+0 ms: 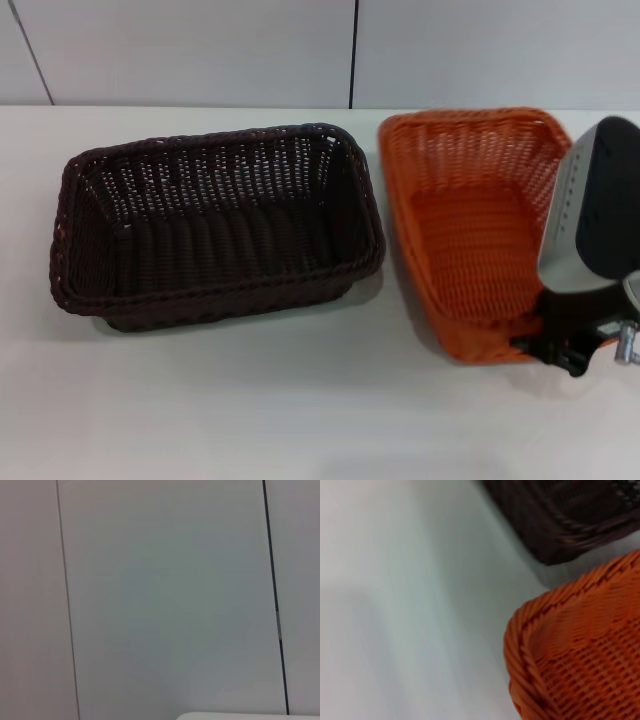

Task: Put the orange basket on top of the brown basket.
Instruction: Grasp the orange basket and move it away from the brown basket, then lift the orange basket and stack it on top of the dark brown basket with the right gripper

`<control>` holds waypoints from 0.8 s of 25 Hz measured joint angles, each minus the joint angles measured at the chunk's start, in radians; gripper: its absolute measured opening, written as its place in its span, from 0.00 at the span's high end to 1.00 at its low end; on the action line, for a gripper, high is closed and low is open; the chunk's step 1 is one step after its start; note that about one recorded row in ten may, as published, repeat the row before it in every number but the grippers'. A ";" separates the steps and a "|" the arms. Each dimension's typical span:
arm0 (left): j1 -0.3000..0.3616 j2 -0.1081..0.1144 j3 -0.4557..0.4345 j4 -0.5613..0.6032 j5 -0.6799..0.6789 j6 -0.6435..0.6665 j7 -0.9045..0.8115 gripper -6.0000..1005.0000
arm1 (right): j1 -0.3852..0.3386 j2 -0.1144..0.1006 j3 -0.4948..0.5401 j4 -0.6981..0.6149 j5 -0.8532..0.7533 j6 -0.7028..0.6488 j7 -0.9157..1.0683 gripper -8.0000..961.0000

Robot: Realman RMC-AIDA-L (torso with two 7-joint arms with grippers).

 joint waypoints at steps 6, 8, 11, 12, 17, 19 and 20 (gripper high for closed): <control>-0.015 0.000 0.000 0.019 0.000 0.000 0.000 0.24 | 0.009 -0.001 -0.008 -0.066 -0.047 0.005 0.105 0.80; -0.015 0.000 0.000 0.019 0.000 0.000 0.000 0.24 | 0.007 -0.001 -0.013 -0.122 -0.059 0.001 0.126 0.82; -0.022 0.001 -0.001 0.028 0.000 0.000 0.000 0.24 | 0.004 -0.001 -0.025 -0.200 -0.066 -0.001 0.133 0.83; -0.024 0.001 -0.001 0.031 0.000 0.000 0.000 0.24 | 0.006 -0.001 -0.034 -0.224 -0.067 0.001 0.135 0.83; -0.028 0.002 0.000 0.036 0.000 0.000 0.000 0.24 | 0.042 -0.004 -0.136 -0.328 -0.157 0.031 0.100 0.83; -0.029 0.003 0.000 0.036 0.001 0.000 0.000 0.24 | 0.071 -0.004 -0.183 -0.344 -0.213 0.054 0.079 0.83; -0.031 0.003 0.000 0.036 0.002 -0.001 -0.001 0.24 | 0.088 -0.004 -0.202 -0.342 -0.228 0.062 0.054 0.83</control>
